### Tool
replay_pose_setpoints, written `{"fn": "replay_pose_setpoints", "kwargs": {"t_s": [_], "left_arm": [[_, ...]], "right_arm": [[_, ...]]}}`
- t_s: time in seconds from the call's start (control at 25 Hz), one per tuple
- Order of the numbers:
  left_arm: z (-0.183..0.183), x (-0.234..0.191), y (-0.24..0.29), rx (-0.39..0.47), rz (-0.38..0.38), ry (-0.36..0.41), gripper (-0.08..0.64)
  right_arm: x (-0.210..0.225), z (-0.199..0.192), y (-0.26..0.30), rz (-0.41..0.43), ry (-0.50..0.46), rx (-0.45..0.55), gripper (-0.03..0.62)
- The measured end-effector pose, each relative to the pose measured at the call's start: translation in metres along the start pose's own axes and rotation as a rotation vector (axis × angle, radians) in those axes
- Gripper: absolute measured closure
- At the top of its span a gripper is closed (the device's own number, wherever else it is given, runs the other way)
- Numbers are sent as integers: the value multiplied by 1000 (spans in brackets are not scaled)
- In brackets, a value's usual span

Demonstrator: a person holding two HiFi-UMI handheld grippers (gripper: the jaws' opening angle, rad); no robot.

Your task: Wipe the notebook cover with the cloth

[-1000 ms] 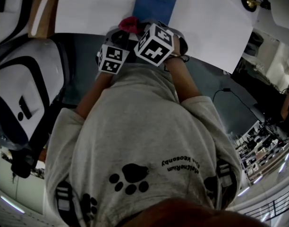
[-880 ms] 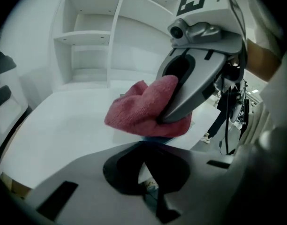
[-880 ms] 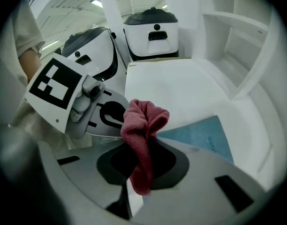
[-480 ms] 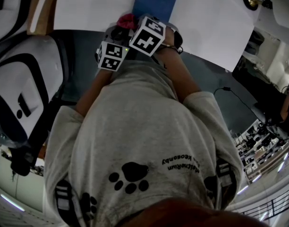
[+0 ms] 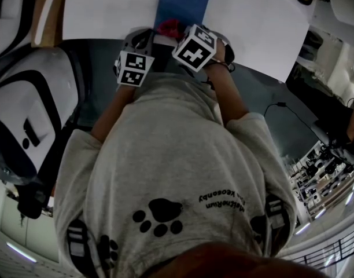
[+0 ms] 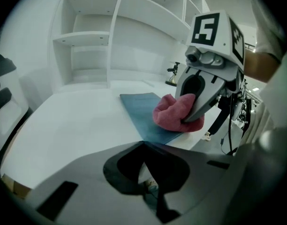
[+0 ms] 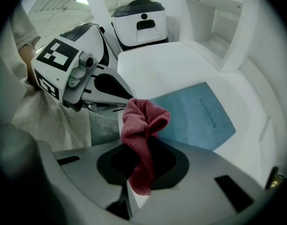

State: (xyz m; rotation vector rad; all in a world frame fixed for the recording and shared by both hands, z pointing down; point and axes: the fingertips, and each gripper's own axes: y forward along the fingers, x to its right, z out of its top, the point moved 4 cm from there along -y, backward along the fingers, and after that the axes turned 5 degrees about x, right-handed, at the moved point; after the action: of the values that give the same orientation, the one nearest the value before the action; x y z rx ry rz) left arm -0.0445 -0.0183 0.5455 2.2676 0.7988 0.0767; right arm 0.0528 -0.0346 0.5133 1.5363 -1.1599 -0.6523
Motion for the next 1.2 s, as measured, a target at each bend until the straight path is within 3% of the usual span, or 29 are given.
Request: {"fn": "replay_pose_setpoints", "kwargs": {"t_s": [0.72,0.92,1.2], "left_arm": [[4,1,2,-8,-3,15,548],[4,2,2,-12,-9,15,548],[6,2,4,-26,-30,4,548]], "right_arm": [[20,-84,-29,-90,151,-85,532],[24,-120,-44,-131,235,-117,532],[26,-142,-66,-215,381,-27,532]]}}
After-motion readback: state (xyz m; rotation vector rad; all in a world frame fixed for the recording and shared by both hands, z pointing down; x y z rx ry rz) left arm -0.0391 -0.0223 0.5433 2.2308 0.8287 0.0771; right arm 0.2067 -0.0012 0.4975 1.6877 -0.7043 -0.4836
